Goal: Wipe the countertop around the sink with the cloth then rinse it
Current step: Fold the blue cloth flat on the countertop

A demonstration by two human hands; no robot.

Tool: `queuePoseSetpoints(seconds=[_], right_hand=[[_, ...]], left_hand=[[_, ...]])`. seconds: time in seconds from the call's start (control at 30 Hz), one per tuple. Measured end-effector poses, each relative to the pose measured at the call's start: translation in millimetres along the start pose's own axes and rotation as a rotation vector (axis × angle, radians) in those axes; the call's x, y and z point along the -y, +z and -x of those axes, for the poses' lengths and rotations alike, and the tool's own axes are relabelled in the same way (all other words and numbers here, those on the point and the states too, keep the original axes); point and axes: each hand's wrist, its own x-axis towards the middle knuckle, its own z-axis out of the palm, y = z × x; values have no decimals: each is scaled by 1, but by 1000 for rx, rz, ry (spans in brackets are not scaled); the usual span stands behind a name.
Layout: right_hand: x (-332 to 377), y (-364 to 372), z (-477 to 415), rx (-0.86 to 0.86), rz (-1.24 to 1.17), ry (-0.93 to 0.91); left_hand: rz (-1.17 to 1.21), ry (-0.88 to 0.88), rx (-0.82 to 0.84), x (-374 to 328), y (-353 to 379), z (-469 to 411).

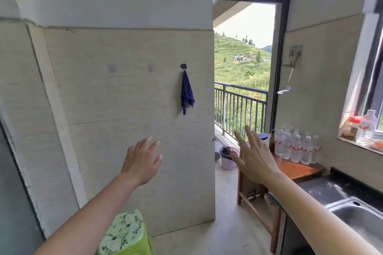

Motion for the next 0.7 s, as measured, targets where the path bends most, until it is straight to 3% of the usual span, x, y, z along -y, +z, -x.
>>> queuePoseSetpoints(seconds=[0.3,0.5,0.7], right_hand=[[-27,79,-113,-46,-82,69],[-20,147,-233,20,-106,67],[-6,175,-375,67,-110,9]], left_hand=[[18,54,-21,8,63,-98],[114,33,24,40,143,-216],[151,40,57,76,170,-354]])
